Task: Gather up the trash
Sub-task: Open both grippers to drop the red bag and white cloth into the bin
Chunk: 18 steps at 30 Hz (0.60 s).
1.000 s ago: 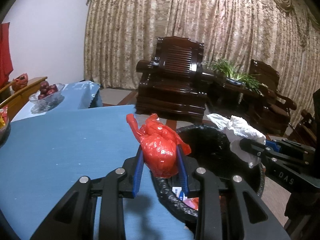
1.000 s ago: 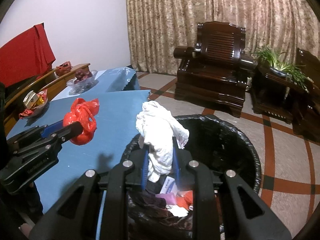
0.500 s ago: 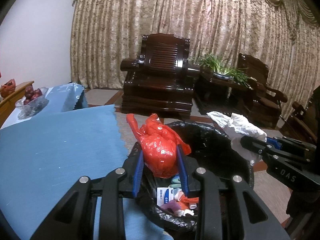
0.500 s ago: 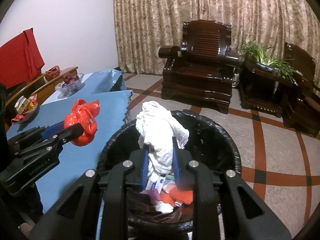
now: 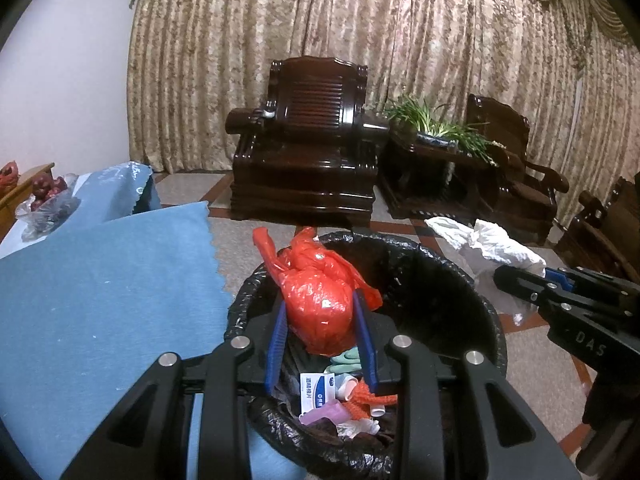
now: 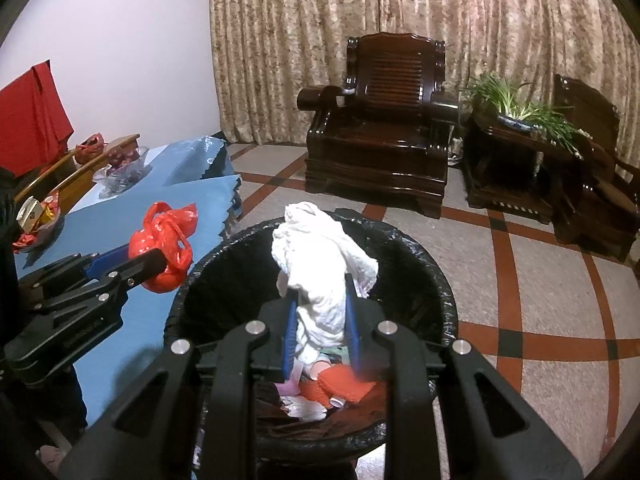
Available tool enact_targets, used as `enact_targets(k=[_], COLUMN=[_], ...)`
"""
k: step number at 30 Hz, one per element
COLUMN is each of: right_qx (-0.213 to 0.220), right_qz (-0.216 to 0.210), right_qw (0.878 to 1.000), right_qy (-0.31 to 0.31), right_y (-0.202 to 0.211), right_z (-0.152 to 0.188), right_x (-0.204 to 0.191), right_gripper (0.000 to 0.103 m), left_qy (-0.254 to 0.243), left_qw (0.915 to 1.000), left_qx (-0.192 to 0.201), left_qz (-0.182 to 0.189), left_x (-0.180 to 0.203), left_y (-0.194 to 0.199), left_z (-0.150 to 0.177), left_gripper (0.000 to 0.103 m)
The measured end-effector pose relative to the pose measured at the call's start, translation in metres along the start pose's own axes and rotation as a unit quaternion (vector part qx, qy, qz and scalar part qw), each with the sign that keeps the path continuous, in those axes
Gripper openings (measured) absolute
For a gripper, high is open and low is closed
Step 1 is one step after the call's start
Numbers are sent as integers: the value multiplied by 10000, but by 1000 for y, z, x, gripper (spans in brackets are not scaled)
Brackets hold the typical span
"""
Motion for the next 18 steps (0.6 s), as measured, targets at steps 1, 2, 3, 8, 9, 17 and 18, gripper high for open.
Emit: enact_targets(k=[1,2,3,8,9,17,18], right_qx=[-12,-25,-36,-104,-124,-228,-241], right_qz=[8,15,24,58,63,93,102], right_qw=[10000,10000,10000,9999,9999,9996,9996], right_qy=[-9,-17,-26,-71,-73,-112,-119], right_y=[-1,-2,-3,-10,-12,-28,-30], right_z=[0,1,2,5,6,9,10], right_x=[1,2,3,7,8,18,18], right_gripper=[20,20,20,20,20,20,20], left_qy=[-2,-2,-3,-40,-39,-79,-83], left_qw=[10000,10000,10000,9999,9999,9996,9996], left_qx=[-15,-34,-44,-130,-148,-266,-287], left_qz=[2,10,17,31,33,13,11], left_x=[2,3,4,7,8,12,12], left_y=[-1,-3,-4,-16,-18,-35,-37], left_z=[1,2,2,6,6,10,11], left_gripper=[31,31,31,31,31,31,31])
Point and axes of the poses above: each gripper's, at about its wrist camera, not at the fingertips, and y roughly against the way its jaws point, x to its right, z to its underside, the point moved 8 cm from there along -y, roughly the way its jaws point, and after that the axes turned 12 degrees about -z, right-handed, at the moved point
